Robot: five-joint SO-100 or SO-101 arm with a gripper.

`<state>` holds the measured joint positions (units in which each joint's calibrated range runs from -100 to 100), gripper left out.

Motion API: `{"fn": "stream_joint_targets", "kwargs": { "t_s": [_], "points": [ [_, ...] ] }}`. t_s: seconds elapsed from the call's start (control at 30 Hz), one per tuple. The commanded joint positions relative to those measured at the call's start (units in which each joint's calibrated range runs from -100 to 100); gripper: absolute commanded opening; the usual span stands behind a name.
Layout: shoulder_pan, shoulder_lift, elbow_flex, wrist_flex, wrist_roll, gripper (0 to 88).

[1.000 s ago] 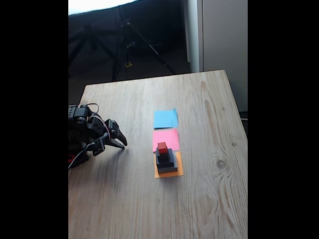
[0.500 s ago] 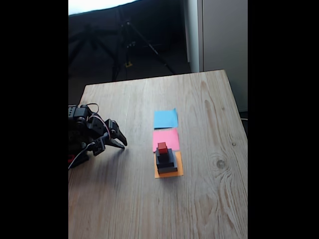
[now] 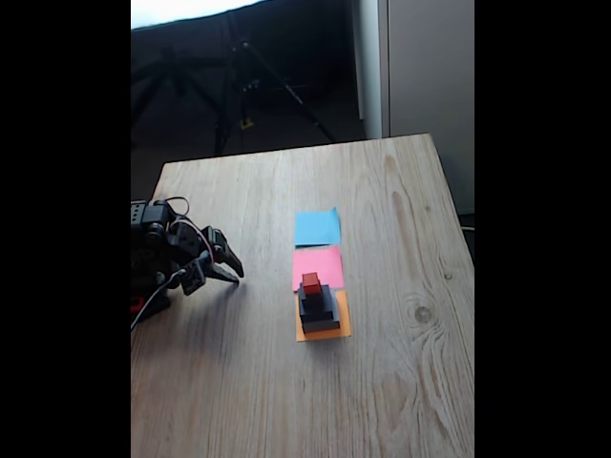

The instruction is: Tower of hanoi

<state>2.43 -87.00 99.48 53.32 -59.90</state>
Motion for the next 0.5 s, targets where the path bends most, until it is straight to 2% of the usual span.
{"fn": "stream_joint_targets", "kwargs": {
  "t_s": [0.0,0.03,0.1,0.2,0.33,0.47],
  "points": [
    [1.3,6.3,-5.1,-1.7,23.1,0.4],
    [2.1,8.1,-7.1,-1.7,25.6,0.4],
    [3.6,11.3,-11.5,-1.7,33.8,0.4],
    [5.9,15.5,-19.8,0.5,51.9,0.7],
    [9.7,21.6,-32.8,3.1,65.1,0.8],
    [12.2,28.0,-48.6,10.3,79.3,0.9]
  ]
}}
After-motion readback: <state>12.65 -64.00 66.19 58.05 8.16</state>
